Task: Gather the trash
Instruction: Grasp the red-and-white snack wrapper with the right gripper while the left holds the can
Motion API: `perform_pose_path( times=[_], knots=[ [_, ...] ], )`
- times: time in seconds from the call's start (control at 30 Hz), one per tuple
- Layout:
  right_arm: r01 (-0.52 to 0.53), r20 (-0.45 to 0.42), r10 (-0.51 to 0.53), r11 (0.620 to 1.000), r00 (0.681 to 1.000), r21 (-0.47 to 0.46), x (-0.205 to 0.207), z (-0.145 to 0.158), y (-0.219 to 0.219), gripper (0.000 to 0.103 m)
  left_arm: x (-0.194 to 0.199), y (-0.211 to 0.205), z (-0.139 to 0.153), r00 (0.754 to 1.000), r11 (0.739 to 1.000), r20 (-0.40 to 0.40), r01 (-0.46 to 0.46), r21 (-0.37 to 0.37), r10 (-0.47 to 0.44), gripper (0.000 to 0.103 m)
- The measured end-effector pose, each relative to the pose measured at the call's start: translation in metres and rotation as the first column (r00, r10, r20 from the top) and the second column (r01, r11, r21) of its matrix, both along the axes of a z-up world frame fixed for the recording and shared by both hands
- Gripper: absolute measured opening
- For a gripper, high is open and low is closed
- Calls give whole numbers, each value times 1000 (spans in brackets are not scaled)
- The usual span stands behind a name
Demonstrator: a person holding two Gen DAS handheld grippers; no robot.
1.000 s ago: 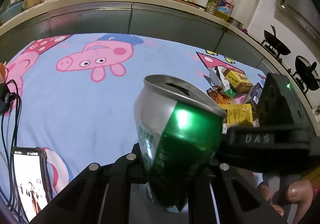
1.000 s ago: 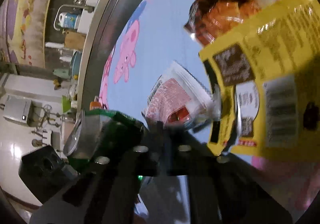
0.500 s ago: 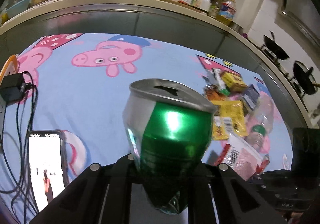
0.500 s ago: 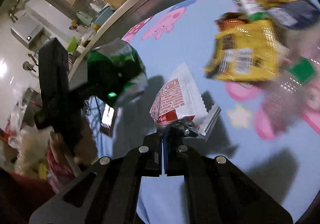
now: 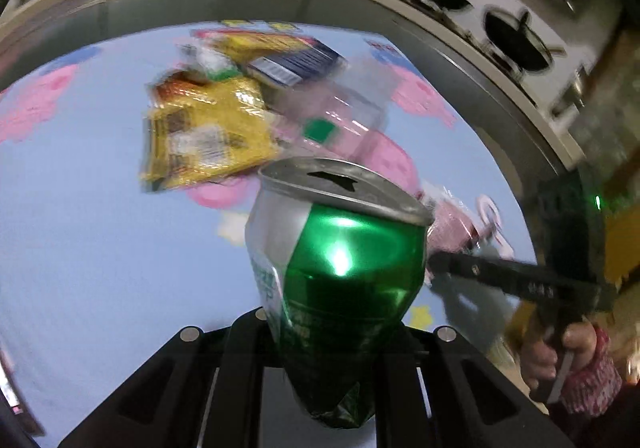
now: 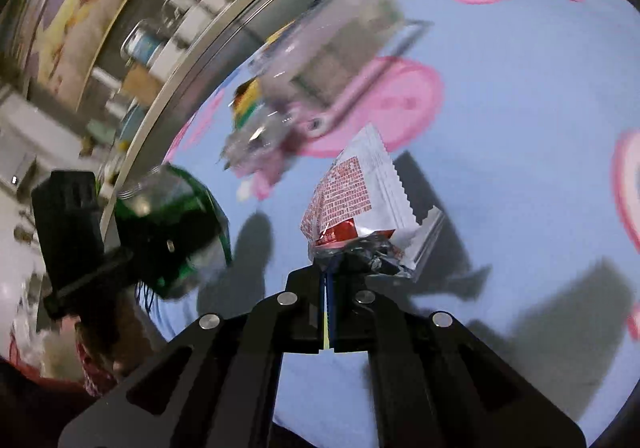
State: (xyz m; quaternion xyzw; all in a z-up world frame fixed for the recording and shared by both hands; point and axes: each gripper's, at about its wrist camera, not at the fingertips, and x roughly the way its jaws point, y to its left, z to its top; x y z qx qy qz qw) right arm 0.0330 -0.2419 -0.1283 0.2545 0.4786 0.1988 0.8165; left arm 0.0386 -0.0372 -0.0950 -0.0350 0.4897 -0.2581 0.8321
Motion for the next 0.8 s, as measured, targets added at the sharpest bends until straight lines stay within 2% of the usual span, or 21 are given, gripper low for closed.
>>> perform_pose_path(
  times=[0.1,0.2,0.27,0.37,0.43,0.6,0.73,0.8],
  knots=[
    [47,1,-47,999,999,16,-8,-5,-24,3,-3,-33,-9,997,997,-28,67,27,-66,12],
    [74,-2,-74,997,997,33,-9,-11,-29,4,0,-55,-16,995,993,-38,97,62,-95,12],
    [92,-7,-92,995,996,43,-10,-16,-35,13,5,-64,-17,994,992,-43,99,77,-96,13],
    [107,-19,-106,990,994,92,-15,-22,-49,23,14,-70,-19,996,992,-56,81,99,-76,21],
    [105,-10,-104,989,995,102,-23,-20,-54,37,14,-76,-18,996,991,-55,79,106,-74,22],
    [60,5,-61,988,998,146,-47,-14,-73,38,18,-87,-18,995,987,-51,87,132,-80,22],
    [114,30,-119,985,992,133,-55,-5,-95,38,19,-86,-20,995,987,-60,89,137,-81,22],
    [161,33,-166,979,986,126,-53,-5,-108,38,20,-90,-20,994,986,-57,96,137,-89,18]
  ],
)
